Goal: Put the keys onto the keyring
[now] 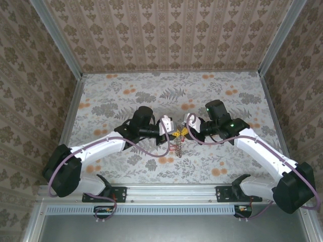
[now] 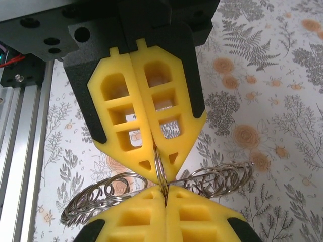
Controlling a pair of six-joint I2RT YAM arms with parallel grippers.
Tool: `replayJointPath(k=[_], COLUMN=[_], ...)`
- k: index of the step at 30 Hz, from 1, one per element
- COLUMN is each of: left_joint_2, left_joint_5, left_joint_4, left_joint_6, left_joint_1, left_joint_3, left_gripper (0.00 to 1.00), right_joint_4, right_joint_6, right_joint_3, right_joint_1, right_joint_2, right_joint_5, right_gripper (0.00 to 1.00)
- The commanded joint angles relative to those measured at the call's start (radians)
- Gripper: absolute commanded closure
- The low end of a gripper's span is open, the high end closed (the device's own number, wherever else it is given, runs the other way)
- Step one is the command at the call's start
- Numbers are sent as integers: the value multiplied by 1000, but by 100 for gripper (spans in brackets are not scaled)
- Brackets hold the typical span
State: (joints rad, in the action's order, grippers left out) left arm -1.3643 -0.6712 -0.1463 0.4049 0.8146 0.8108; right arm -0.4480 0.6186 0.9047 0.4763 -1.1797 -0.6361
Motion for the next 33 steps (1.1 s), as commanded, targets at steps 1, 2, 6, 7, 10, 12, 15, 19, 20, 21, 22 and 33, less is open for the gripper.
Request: replayJointPath(k=[1, 2, 6, 7, 10, 12, 15, 19, 20, 21, 22, 33], left_joint_2=[-8, -3, 13, 14, 19, 18, 18, 16, 14, 14, 15, 13], left_joint_5=[-8, -19, -68, -78, -100, -103, -98, -93, -91, -92, -93, -100], left_joint_4=[-10, -34, -167, -188, -208, -210, -203, -184, -176, -171, -168, -162], left_joint_6=[11, -4, -81, -93, -104, -107, -106, -97, -94, -91, -88, -87], left_joint_1=[8, 2, -21, -25, -31, -32, -32, -32, -33, -33, -31, -27], left_joint_3=[29, 19, -32, -37, -47, -51, -55, -49, -46, -44, -42, -33], left_gripper=[100, 100, 100, 100, 100, 100, 100, 100, 100, 100, 100, 100], right_joint_4=[15, 25, 61, 64, 103, 146, 188, 179, 171, 164, 160, 177], right_joint_6=[14, 23, 68, 74, 61, 42, 24, 37, 43, 47, 49, 66], right_joint_3=[21, 11, -55, -64, -92, -109, -120, -109, -103, -99, -94, -55], right_joint_1=[11, 10, -10, -11, -13, -15, -18, -19, -19, -19, -19, -16], right_joint_2=[16, 23, 26, 22, 38, 69, 121, 156, 159, 159, 157, 92], right_joint_5=[9, 18, 44, 63, 75, 65, 56, 66, 62, 53, 39, -65], right_gripper=[94, 92, 82, 81, 81, 79, 77, 74, 73, 73, 73, 75])
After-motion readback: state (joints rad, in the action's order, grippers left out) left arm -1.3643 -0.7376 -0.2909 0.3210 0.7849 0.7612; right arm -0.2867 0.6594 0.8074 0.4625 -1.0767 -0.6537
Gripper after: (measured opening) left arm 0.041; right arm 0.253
